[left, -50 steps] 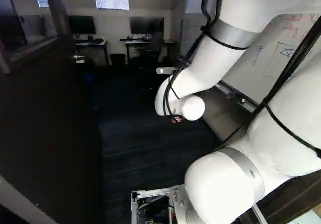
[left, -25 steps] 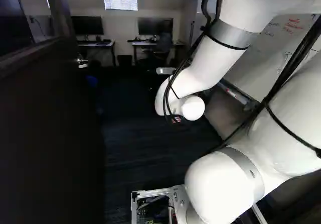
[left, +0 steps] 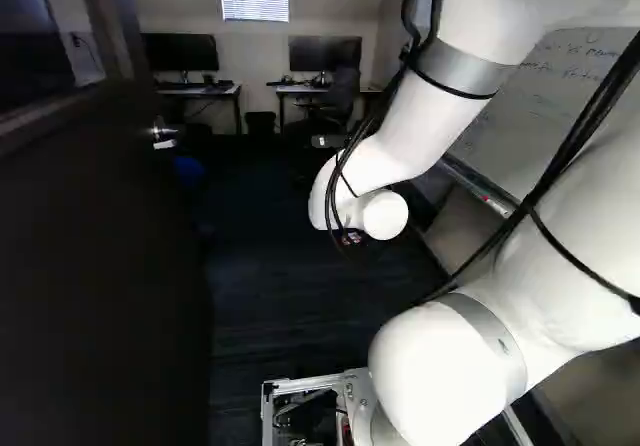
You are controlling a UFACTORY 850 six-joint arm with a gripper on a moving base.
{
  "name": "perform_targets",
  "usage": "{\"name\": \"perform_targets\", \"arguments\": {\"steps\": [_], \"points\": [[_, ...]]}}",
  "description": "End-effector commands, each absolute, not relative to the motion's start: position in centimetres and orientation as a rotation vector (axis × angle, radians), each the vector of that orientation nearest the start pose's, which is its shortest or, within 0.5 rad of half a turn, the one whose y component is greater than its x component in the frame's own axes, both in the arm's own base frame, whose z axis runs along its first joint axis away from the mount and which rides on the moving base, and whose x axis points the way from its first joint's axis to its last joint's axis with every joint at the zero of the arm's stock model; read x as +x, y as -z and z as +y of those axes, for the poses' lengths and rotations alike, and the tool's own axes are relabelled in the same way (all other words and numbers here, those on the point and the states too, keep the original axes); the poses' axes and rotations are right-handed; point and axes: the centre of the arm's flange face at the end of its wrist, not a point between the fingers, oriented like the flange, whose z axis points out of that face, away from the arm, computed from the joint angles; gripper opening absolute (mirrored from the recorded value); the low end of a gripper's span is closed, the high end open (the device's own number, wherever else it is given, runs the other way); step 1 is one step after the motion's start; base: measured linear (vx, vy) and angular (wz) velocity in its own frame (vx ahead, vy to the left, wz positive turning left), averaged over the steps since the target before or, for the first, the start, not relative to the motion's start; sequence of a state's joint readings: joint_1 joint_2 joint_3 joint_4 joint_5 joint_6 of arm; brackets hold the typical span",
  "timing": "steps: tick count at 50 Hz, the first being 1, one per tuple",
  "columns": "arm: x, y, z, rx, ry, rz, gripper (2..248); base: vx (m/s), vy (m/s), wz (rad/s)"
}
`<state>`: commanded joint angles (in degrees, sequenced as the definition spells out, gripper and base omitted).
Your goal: Open the door and move inside
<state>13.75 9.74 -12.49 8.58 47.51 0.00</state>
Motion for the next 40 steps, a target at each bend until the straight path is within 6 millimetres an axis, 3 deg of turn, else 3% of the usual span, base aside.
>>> {"name": "perform_targets", "arguments": {"steps": [40], "points": [[31.1, -37.94, 6.59, -2.497, 1.728, -0.078, 247, 0.274, 0.006, -0.009]]}}
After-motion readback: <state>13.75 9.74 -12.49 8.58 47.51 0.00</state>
